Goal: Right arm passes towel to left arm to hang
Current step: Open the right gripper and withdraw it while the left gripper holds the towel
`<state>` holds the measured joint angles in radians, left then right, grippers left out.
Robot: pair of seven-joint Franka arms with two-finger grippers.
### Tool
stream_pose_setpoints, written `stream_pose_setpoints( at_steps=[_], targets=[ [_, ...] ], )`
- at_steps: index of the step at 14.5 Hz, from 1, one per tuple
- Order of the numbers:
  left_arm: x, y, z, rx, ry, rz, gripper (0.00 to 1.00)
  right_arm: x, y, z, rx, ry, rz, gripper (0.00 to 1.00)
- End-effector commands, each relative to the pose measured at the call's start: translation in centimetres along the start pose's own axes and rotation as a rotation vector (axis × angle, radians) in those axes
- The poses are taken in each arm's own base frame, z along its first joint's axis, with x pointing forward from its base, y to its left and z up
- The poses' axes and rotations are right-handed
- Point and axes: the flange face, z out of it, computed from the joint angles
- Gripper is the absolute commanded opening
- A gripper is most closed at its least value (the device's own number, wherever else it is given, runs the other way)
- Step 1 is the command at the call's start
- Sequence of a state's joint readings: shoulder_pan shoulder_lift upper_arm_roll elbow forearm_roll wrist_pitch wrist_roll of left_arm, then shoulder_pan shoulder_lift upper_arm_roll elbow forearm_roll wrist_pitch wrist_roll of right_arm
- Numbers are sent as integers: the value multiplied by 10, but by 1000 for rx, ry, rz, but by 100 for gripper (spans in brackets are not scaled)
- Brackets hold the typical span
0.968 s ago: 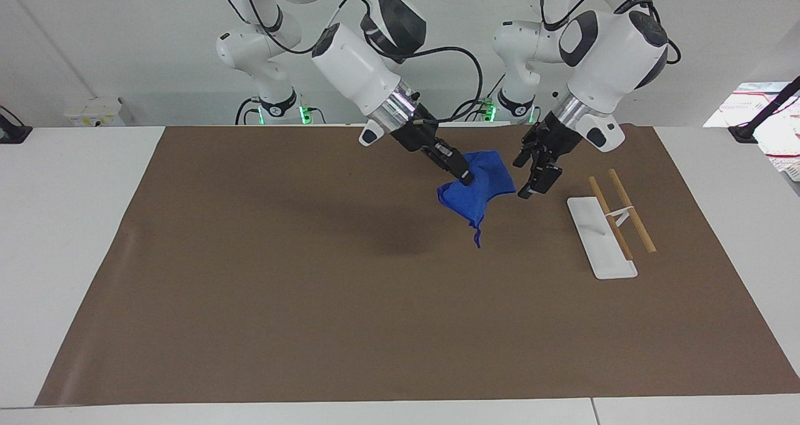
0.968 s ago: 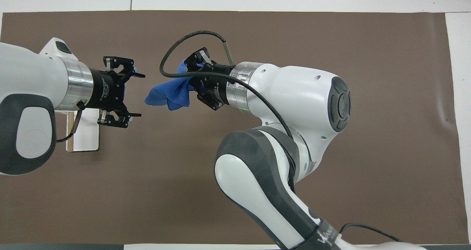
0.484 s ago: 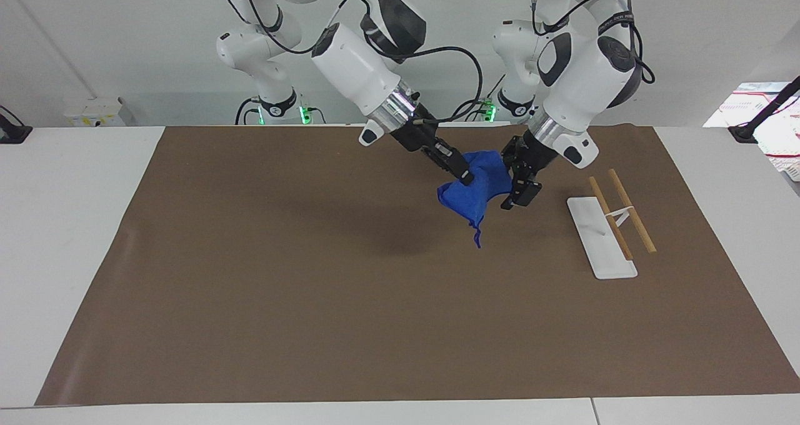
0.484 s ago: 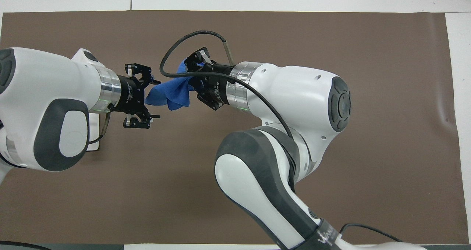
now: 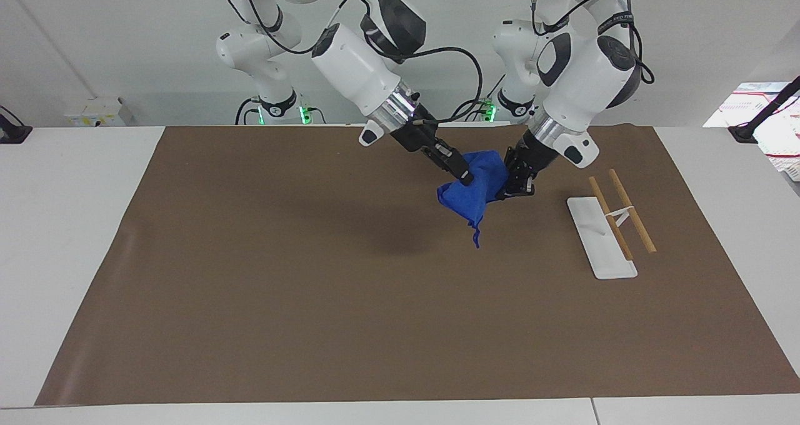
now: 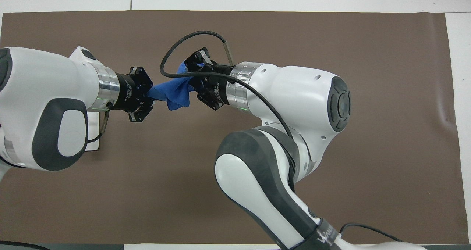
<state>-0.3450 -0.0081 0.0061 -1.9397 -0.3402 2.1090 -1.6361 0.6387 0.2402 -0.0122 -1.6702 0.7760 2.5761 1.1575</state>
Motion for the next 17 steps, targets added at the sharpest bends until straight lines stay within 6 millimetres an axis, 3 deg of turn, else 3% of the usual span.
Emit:
stream_pose_setpoints(
  at_steps=[1,3,4,5,7,9,11,13,16,17],
  targets=[
    [1,9,-4,-22,-12,-10,0,1,0,-1,5,-2,15,0],
    [3,10,-3,-31,-4,-2,0,4,1,-1,2,1,16,0],
    [3,11,-4,-33,-3,7,0,10,4,-1,-4,8,21,68],
    [2,12,-7,-39,-3,25,0,14,7,-1,-8,19,13,100],
    [3,13,-11,-44,0,61,0,22,10,-1,-38,73,-96,100],
    [11,14,-17,-54,72,133,0,50,10,-11,-70,155,-214,100],
    [15,14,-18,-53,163,230,0,84,30,-19,-157,226,-412,100],
    [23,16,-20,-49,224,313,0,132,49,-40,-250,272,-589,100],
    [53,20,-28,-32,323,424,0,184,64,-69,-430,251,-727,100],
    [65,21,-30,-11,361,506,0,199,64,-87,-493,265,-776,100]
  ],
)
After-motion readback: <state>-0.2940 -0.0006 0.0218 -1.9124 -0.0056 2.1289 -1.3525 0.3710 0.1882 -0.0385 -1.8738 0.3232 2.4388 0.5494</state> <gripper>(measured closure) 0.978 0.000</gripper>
